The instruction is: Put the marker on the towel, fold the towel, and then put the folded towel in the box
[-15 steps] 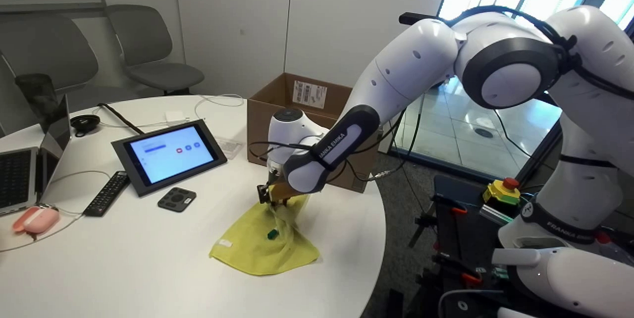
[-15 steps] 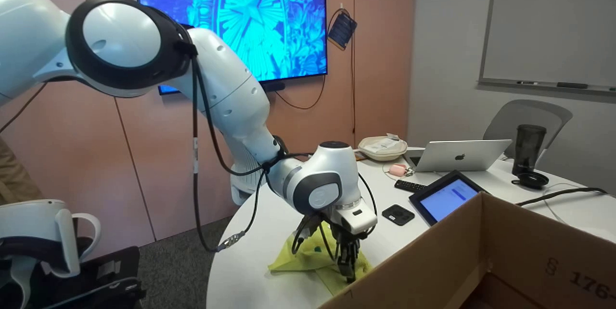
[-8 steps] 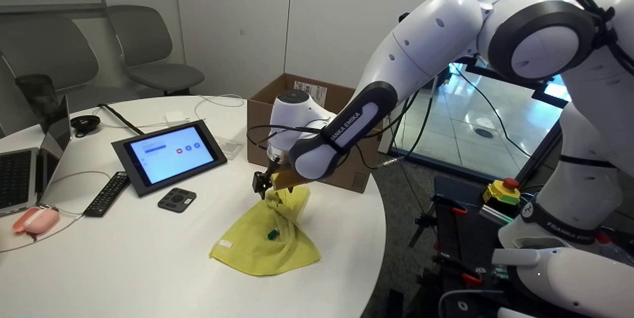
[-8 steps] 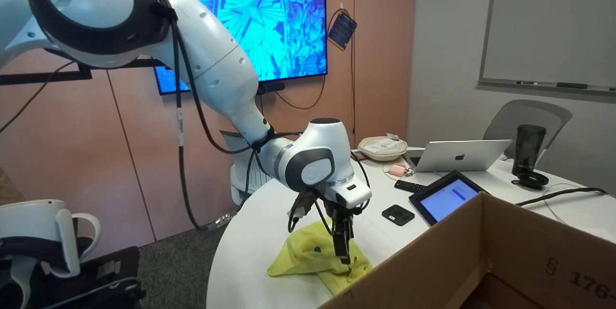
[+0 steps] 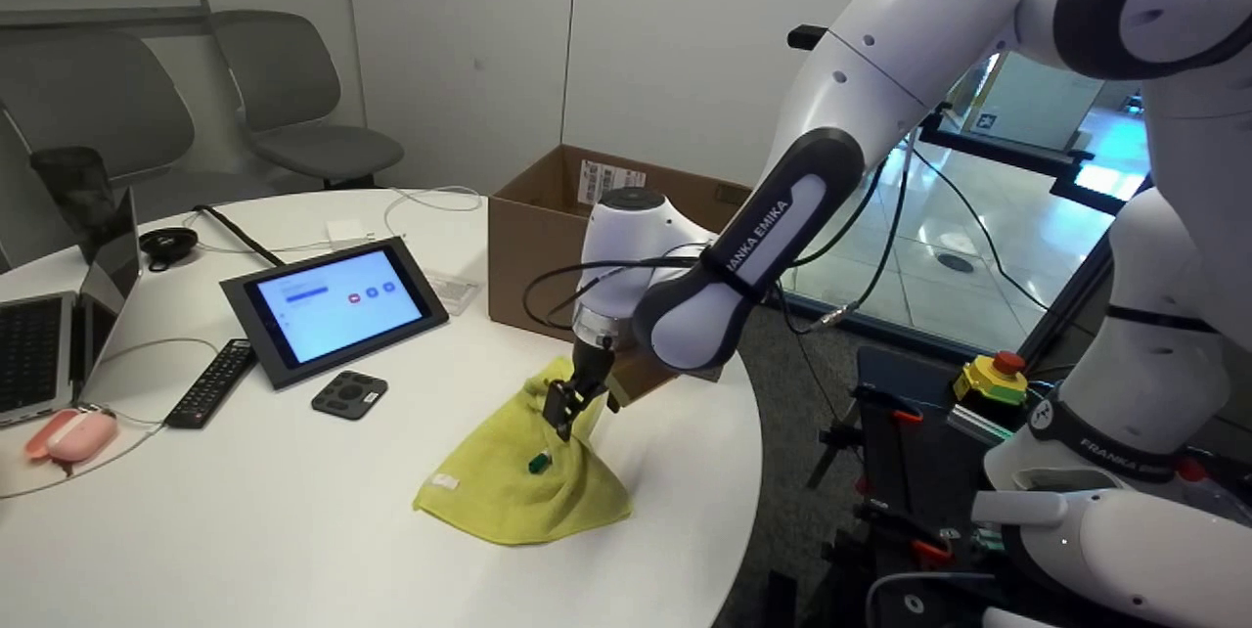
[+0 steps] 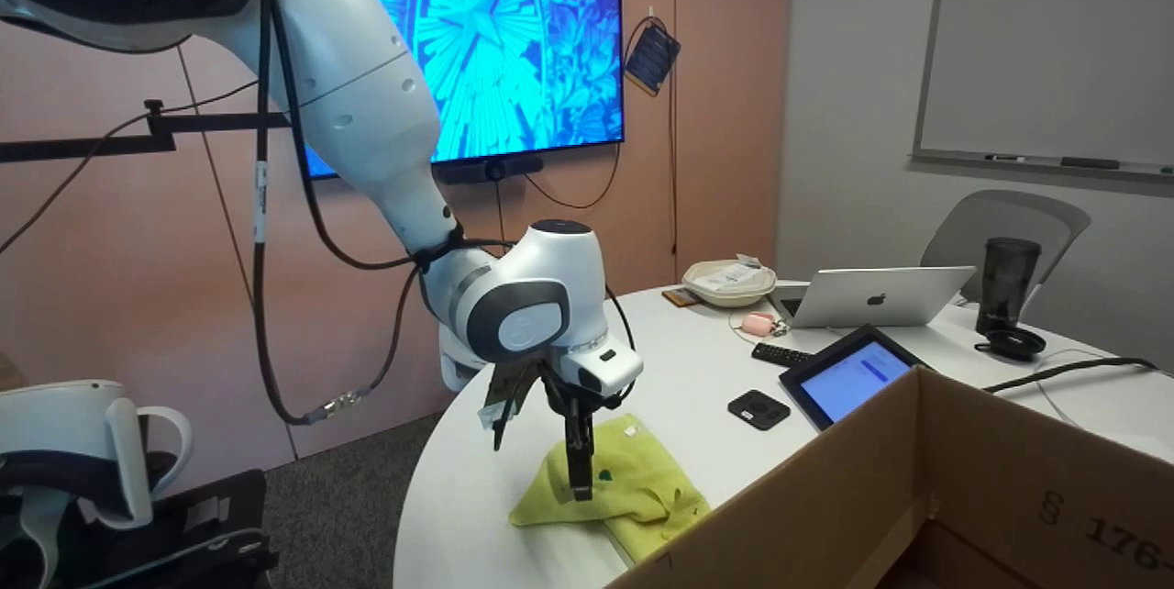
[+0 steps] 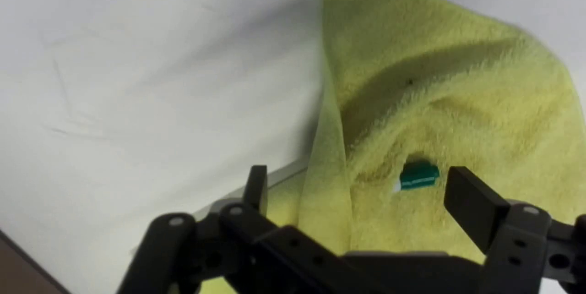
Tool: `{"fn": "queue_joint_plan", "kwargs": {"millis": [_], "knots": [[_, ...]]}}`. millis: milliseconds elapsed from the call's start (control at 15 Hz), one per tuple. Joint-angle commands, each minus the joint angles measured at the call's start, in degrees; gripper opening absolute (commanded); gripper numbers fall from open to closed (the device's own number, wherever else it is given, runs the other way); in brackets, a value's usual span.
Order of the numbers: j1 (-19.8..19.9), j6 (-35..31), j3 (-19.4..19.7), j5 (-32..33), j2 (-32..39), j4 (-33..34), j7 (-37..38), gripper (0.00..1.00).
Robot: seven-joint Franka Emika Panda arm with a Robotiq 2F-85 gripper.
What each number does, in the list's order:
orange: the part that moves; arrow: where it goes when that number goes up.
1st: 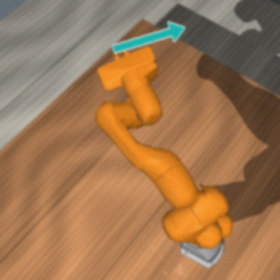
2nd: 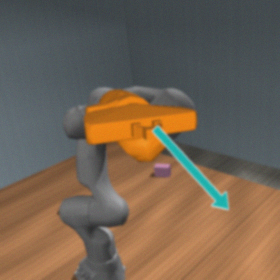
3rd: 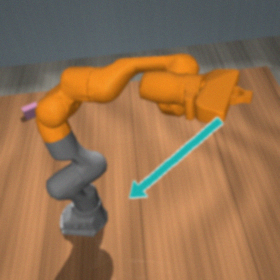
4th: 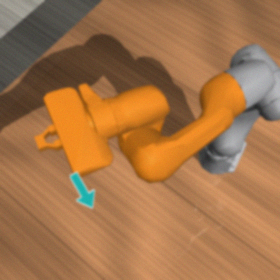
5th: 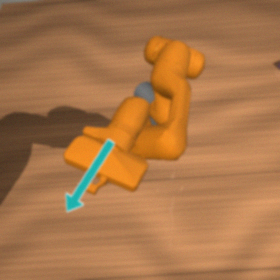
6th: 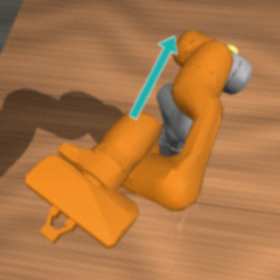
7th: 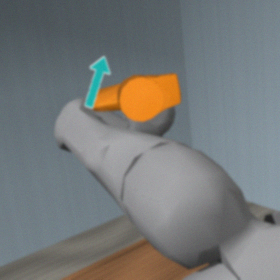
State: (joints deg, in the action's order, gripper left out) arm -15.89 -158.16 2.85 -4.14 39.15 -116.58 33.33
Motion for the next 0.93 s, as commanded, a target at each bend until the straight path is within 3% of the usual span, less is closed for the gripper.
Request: {"fn": "queue_joint_plan", "kwargs": {"millis": [0, 333, 867], "knots": [[2.34, -2.90, -4.06, -2.44, -2.48, -5.82, -6.24, 1.00], [0.73, -3.08, -5.83, -4.84, 0.23, -4.99, -6.11, 1.00], [-3.44, -4.37, -1.98, -4.61, 5.12, -2.48, -2.50, 1.00]]}}
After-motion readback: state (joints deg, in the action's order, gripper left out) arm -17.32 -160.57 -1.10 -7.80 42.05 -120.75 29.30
